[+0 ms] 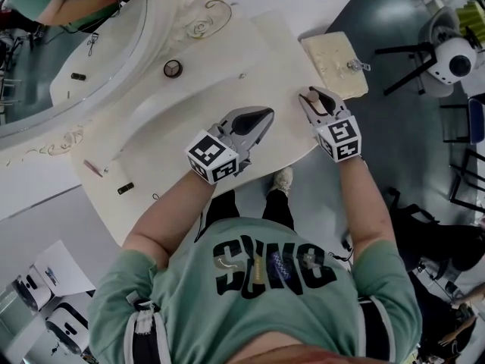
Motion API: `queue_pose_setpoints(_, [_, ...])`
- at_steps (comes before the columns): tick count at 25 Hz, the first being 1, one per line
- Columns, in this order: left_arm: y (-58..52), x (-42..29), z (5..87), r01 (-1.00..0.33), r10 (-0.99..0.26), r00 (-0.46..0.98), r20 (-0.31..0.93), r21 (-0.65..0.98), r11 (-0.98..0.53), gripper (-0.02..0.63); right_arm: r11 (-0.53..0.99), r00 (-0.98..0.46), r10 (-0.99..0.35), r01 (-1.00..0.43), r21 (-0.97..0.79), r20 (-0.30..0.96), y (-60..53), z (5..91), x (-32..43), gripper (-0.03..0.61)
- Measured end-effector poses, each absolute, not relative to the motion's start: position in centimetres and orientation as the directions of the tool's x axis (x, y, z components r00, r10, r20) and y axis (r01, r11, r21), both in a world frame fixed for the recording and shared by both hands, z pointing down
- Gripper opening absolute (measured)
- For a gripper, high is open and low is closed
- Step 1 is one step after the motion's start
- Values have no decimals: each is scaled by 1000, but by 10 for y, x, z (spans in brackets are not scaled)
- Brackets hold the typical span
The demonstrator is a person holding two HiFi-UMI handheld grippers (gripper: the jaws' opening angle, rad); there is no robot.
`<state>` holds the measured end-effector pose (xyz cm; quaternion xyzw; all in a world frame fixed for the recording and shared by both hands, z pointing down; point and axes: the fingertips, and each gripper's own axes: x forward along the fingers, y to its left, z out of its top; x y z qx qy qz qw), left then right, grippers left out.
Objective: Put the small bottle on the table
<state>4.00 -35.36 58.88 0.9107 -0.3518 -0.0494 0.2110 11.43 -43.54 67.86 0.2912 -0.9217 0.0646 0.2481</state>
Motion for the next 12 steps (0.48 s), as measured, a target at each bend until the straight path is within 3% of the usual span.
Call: queue_pose_setpoints(12, [-346,36,587,-622,-667,744,50,420,-662,8,819,-706,-511,-573,29,490,-435,678,114,127])
